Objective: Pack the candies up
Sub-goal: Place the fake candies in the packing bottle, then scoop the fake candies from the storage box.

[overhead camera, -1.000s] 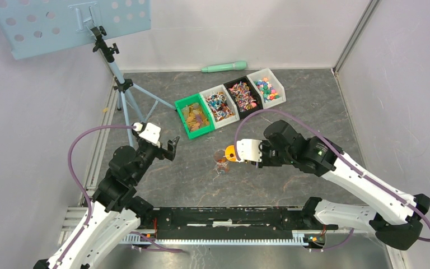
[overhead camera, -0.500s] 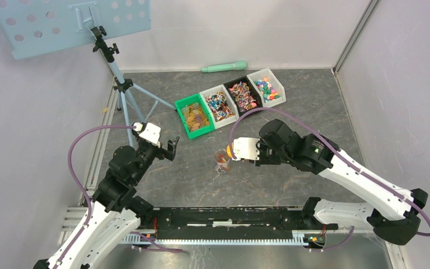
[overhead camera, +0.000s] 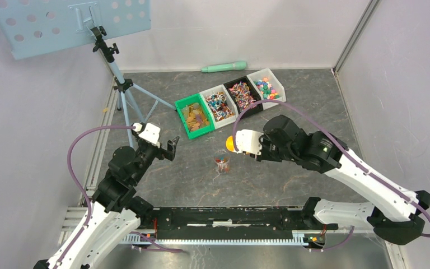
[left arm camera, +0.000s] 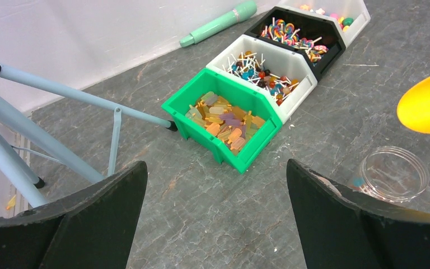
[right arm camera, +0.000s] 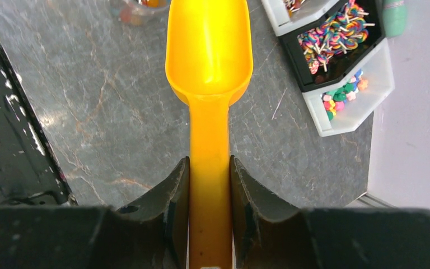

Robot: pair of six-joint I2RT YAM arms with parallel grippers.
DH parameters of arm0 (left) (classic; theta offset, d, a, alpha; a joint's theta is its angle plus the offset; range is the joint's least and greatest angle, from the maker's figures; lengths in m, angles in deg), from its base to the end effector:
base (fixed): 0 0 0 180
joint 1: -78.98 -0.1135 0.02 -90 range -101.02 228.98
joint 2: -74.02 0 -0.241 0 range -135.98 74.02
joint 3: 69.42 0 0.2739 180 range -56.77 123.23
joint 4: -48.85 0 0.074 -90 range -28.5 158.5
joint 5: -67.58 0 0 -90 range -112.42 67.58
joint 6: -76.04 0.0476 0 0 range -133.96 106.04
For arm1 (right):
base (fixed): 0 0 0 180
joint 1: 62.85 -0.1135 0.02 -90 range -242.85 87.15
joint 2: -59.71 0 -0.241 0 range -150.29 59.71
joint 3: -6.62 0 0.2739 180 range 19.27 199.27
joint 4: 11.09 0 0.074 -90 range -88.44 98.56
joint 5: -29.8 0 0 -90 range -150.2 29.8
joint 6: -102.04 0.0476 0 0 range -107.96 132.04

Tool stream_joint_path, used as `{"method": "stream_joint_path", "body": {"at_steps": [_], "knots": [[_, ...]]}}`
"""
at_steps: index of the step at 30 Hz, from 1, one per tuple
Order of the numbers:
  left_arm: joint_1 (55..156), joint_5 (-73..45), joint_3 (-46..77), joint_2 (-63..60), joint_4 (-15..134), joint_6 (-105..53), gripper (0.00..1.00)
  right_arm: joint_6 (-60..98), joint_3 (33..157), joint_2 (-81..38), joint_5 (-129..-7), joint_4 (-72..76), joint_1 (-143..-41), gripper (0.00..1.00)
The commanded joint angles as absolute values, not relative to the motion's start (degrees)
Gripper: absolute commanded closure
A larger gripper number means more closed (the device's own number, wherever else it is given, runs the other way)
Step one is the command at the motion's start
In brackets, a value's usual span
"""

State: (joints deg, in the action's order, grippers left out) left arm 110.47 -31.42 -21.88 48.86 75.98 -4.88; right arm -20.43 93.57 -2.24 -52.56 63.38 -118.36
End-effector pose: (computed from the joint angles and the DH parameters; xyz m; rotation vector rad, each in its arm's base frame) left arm 0.1537 -0.0854 0.3102 0.4602 1.5901 -0.1678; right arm 0.1375 0.1890 0.3498 -1.6400 1.7849 0.0201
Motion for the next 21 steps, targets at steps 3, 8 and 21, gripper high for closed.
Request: {"method": "stream_joint_path", "body": {"at_steps": [3, 8, 21], "knots": [[110.45, -31.75, -21.9, 49.68, 74.75, -6.25, 0.0, -9.18, 99.56, -3.52, -49.94, 62.82, -118.67, 1.0], [110.46, -29.89, -21.64, 49.33, 75.15, -7.06, 0.0, -4.01, 99.62, -6.5, -42.55, 59.12, -118.57, 1.0], [110.45, -31.27, -21.32, 49.47, 75.53, -7.59, 0.0, 6.45, 114.54, -27.98, -48.97, 55.37, -106.43, 1.0]]}}
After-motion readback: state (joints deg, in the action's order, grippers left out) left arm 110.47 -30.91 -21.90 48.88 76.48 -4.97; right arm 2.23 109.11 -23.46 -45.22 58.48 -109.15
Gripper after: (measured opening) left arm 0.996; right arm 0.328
